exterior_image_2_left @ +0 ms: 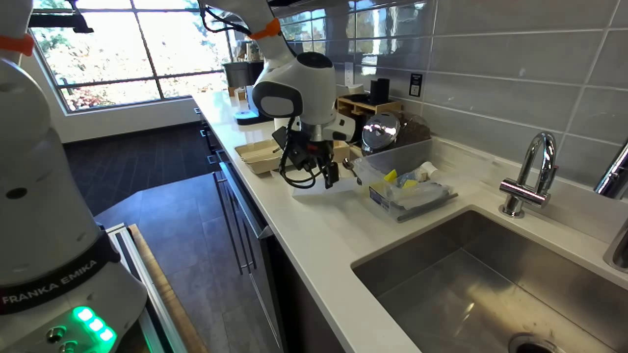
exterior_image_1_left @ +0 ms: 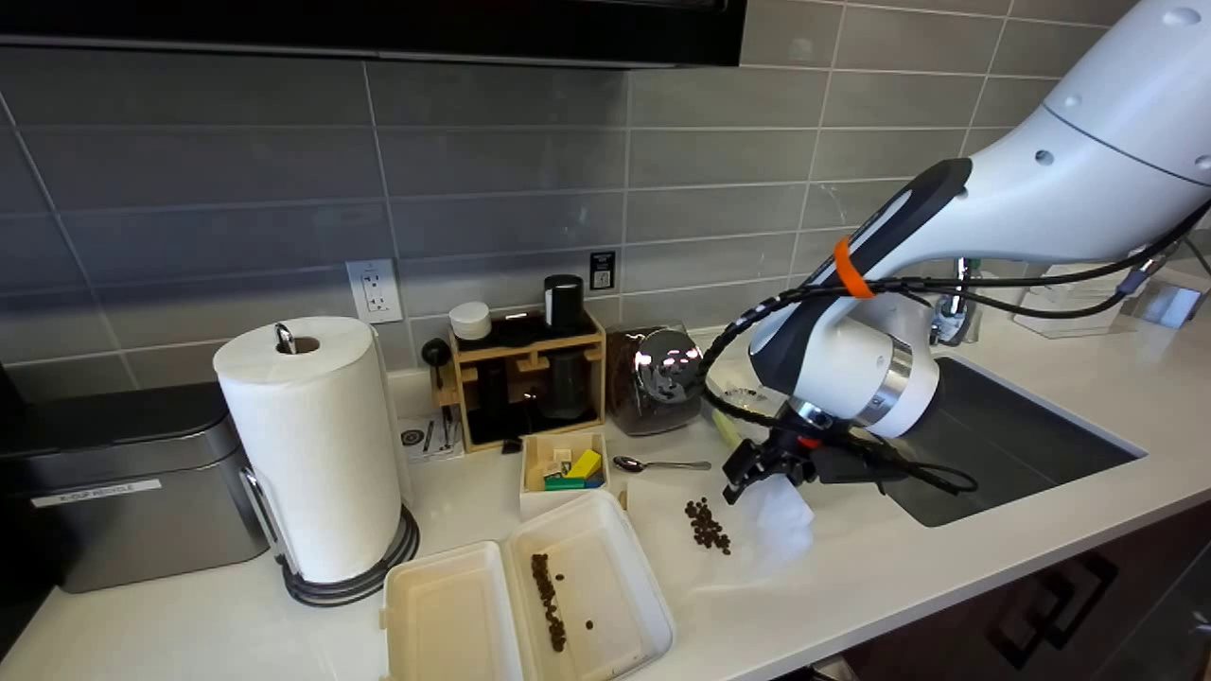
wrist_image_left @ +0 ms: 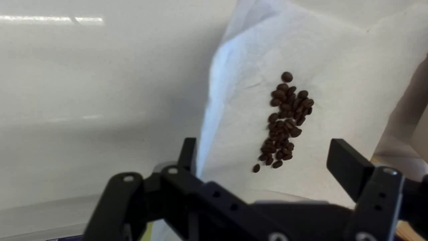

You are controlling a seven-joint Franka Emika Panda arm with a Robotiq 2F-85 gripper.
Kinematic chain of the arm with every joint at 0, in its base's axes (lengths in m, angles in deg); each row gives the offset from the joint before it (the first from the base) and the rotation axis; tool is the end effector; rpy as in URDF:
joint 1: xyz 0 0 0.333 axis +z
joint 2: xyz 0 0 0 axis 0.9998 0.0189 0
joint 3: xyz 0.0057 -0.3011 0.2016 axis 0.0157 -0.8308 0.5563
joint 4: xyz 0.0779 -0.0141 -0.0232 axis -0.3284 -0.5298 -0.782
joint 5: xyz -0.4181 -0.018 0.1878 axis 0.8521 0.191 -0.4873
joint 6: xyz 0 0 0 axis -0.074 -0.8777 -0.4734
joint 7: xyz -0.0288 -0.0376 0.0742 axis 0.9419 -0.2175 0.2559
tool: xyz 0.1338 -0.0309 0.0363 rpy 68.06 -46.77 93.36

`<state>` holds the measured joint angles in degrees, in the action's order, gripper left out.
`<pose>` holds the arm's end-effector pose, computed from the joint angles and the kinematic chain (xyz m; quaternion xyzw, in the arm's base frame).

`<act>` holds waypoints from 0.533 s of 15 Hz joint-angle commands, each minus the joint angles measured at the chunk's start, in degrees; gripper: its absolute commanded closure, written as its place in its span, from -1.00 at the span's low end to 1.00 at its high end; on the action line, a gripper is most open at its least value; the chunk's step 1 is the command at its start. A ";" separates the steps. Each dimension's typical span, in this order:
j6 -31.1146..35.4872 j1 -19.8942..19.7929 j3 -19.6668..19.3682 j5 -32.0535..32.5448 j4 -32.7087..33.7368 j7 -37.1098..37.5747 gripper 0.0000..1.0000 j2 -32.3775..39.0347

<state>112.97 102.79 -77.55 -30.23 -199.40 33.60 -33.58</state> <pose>0.5562 0.0200 0.1185 -0.9791 0.1176 -0.1012 0.1312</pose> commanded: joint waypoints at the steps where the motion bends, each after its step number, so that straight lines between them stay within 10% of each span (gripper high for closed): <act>1: -2.44 -0.14 0.27 0.18 1.04 1.00 -1.00 1.36; 8: -5.07 -0.59 3.20 -1.50 3.37 -0.38 -1.00 4.11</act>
<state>109.38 102.70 -75.34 -30.66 -198.03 33.66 -31.58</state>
